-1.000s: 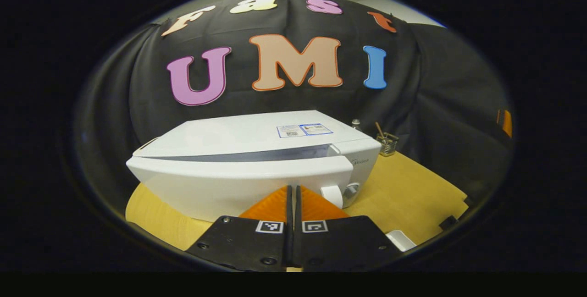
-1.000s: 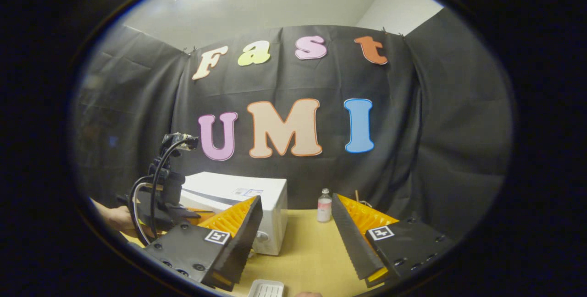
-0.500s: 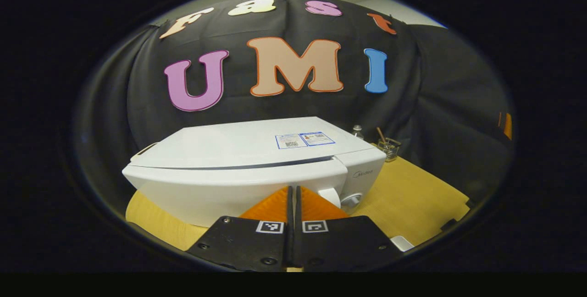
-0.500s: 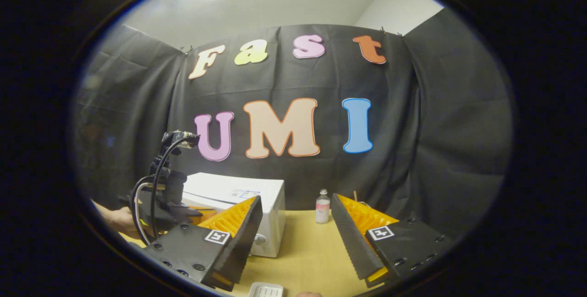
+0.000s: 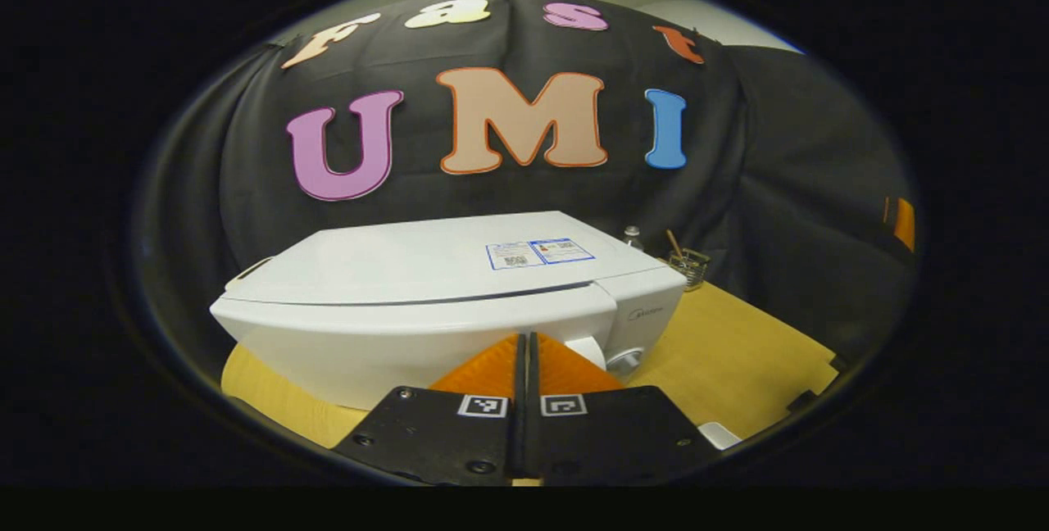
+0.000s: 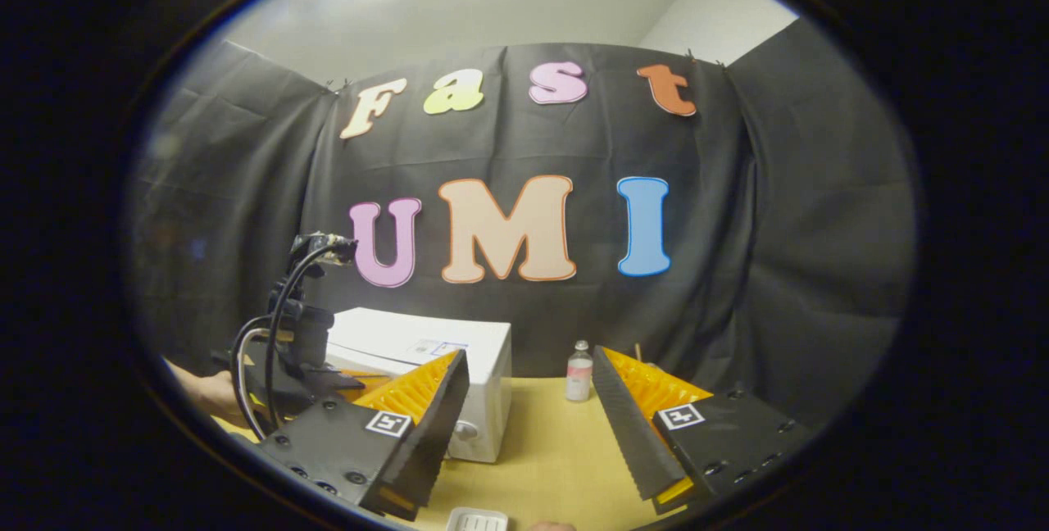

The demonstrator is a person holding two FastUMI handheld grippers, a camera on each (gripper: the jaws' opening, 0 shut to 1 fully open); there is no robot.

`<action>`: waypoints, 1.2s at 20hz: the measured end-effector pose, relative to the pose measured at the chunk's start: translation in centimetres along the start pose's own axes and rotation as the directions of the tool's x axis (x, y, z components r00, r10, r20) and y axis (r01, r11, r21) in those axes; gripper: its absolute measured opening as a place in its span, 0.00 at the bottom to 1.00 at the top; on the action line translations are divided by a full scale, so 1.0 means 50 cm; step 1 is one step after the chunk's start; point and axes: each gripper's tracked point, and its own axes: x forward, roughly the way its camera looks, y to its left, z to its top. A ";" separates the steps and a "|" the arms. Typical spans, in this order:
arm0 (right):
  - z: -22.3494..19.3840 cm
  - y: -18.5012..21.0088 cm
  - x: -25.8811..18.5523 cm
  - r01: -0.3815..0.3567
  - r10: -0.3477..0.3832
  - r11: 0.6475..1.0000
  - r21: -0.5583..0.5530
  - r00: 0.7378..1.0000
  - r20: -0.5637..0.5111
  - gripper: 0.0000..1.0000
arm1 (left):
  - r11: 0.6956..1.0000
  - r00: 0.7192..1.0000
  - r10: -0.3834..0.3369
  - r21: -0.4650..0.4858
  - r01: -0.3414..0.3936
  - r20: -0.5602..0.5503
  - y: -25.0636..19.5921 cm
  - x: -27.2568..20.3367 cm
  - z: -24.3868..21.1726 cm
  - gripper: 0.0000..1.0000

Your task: Open the microwave oven with the left hand, put the food in, and close the microwave oven.

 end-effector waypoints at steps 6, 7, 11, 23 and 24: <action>-0.004 0.009 -0.022 0.005 -0.005 1.000 -0.007 1.000 -0.007 0.84 | 1.000 1.000 0.016 0.019 -0.016 -0.008 -0.001 0.009 0.007 0.01; -0.004 0.010 -0.025 0.006 -0.006 1.000 -0.009 1.000 -0.004 0.84 | 0.999 1.000 0.022 0.029 -0.022 0.005 0.002 0.005 0.016 0.00; -0.007 0.007 -0.029 0.010 -0.011 1.000 -0.024 1.000 -0.011 0.84 | 0.999 0.997 0.025 0.029 -0.028 0.077 0.000 -0.059 0.068 0.01; 0.026 0.047 -0.046 -0.054 0.054 0.998 -0.042 0.999 0.006 0.84 | 0.996 0.945 0.088 -0.003 -0.092 0.314 0.021 -0.387 0.241 0.01; 0.027 0.055 -0.050 -0.066 0.066 0.997 -0.042 0.998 0.007 0.84 | 0.994 0.941 0.103 -0.008 -0.106 0.323 0.026 -0.403 0.248 0.02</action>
